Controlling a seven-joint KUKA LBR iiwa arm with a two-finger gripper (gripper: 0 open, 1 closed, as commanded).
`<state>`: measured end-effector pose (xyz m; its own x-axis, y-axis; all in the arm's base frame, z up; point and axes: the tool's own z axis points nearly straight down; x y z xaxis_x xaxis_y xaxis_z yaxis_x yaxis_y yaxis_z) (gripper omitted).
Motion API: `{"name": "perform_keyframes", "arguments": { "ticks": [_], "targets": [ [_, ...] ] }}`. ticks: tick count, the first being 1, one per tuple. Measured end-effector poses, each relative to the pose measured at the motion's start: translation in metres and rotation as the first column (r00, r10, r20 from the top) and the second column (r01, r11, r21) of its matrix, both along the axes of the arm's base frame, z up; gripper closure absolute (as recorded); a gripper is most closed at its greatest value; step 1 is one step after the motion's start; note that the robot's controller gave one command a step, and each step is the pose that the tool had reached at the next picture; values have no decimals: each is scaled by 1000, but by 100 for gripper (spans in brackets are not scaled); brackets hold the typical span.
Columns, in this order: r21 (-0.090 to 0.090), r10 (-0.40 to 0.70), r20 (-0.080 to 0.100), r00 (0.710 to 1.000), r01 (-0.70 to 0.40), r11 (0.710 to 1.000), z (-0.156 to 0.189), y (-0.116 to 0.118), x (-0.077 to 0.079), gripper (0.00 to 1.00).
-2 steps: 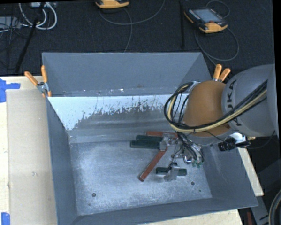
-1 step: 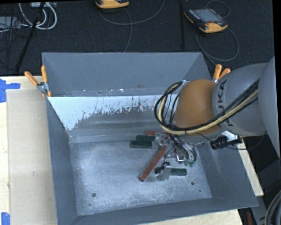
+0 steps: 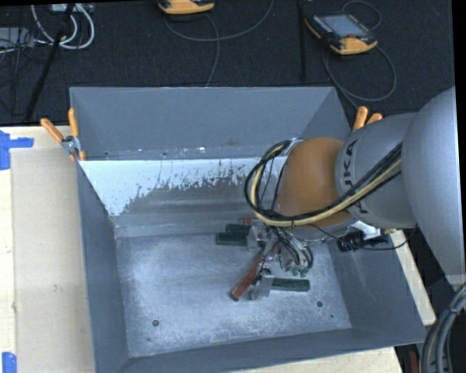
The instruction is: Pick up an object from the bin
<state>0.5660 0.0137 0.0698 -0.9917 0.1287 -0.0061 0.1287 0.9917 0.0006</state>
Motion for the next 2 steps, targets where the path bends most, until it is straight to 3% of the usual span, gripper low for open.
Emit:
{"name": "perform_keyframes", "arguments": {
  "ticks": [1,2],
  "targets": [
    [-1,3,-3,1000,-3,1000,1,0,1,0],
    [0,6,-4,1000,-6,1000,1,1,1,100]
  ]
}}
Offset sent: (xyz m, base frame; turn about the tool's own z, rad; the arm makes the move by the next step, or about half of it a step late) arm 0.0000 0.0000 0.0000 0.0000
